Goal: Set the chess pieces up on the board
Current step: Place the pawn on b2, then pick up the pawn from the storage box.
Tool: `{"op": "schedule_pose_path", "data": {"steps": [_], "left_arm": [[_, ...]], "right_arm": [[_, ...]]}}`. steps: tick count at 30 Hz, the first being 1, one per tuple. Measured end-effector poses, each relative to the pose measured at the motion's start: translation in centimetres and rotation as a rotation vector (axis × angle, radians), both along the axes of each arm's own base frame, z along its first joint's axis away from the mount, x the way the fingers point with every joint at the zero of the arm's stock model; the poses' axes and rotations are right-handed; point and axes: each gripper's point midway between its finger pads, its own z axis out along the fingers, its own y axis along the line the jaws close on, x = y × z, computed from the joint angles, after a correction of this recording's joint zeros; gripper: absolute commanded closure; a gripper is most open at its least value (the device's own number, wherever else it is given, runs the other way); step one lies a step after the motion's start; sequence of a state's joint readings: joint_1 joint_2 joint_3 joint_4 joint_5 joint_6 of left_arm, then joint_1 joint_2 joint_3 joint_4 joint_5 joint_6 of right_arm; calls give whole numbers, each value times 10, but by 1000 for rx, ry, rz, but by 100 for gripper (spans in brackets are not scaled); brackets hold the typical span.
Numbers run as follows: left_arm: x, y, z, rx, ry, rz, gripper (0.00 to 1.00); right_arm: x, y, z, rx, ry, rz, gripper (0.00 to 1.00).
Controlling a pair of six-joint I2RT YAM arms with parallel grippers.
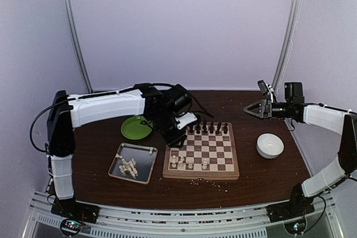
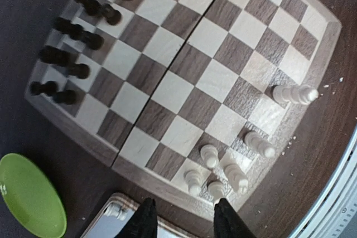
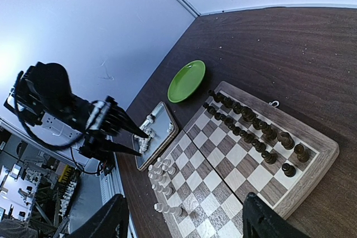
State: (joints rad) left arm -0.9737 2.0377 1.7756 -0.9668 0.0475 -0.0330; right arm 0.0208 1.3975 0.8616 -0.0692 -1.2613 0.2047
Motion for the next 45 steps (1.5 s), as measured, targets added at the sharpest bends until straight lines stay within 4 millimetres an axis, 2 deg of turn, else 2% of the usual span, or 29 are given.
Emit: {"op": "schedule_pose_path", "data": {"steps": [2, 4, 6, 7, 8, 11, 14, 15, 18, 21, 24, 27, 33, 38, 45], "left_arm": [[0, 15, 28, -38, -48, 37, 63], [-1, 37, 50, -63, -80, 98, 64], [1, 66, 62, -81, -96, 188, 65], [4, 87, 62, -77, -96, 251, 65], [6, 105, 59, -67, -92, 305, 65], [4, 159, 33, -5, -46, 460, 64], [-10, 192, 1, 59, 27, 546, 62], [-16, 197, -6, 69, 52, 553, 61], [-30, 201, -21, 82, 102, 551, 61], [-33, 201, -26, 79, 116, 551, 61], [-29, 197, -26, 63, 104, 552, 65], [-23, 194, -31, 66, 97, 552, 74], [-9, 186, -54, 123, 106, 539, 72], [-9, 189, -67, 165, 115, 532, 73], [-9, 188, -76, 184, 128, 518, 81]], "right_arm": [[0, 0, 0, 1, 1, 1, 30], [-1, 0, 0, 2, 2, 3, 30], [0, 0, 1, 0, -2, 4, 30], [0, 0, 1, -2, -6, 5, 30], [-1, 0, 0, -3, -8, 6, 30], [-1, 0, 0, -6, -9, 7, 30], [-1, 0, 0, -7, -9, 7, 30], [-1, 0, 0, -7, -8, 8, 30], [0, 0, 1, -7, -7, 8, 30], [2, 0, 0, -7, -2, 7, 30], [2, 0, -2, -7, 3, 8, 30], [2, 0, -2, -7, 4, 8, 30], [1, 0, -2, -7, 6, 7, 30], [2, 0, -2, -7, 7, 7, 31], [3, 0, -9, -7, 28, 8, 31]]}}
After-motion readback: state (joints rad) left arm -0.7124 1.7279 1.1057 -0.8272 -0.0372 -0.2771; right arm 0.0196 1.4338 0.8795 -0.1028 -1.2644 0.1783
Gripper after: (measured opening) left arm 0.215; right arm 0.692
